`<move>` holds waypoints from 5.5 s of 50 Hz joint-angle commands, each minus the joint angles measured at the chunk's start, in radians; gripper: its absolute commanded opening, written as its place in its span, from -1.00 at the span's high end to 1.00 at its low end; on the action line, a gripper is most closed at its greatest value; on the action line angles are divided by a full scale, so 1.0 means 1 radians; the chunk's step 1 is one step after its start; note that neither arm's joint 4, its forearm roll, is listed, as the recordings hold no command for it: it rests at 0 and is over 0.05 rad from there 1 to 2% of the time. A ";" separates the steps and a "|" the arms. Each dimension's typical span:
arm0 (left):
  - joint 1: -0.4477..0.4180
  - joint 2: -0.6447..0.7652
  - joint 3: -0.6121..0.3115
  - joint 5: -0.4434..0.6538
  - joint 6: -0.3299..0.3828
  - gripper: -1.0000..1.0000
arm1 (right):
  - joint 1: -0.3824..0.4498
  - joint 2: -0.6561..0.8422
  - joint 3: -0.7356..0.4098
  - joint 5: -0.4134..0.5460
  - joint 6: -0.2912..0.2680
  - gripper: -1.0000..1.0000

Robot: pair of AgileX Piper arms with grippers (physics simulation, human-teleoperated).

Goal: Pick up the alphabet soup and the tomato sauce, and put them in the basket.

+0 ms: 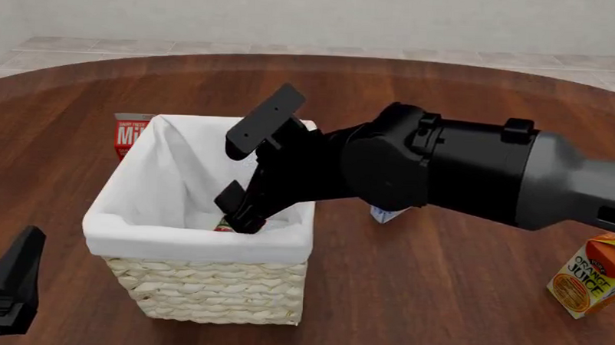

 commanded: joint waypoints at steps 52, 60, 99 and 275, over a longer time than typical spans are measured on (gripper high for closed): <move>-0.004 0.000 0.000 0.001 0.012 -1.00 | 0.046 -0.148 -0.084 0.131 -0.012 -1.00; -0.005 0.000 0.001 0.001 0.014 -1.00 | 0.057 -0.181 -0.110 0.165 -0.014 -1.00; -0.002 0.000 0.002 0.002 0.027 -1.00 | 0.011 -0.327 -0.135 0.253 -0.021 -1.00; -0.005 0.000 0.007 0.008 0.052 -1.00 | -0.531 -0.580 0.175 0.163 -0.016 -1.00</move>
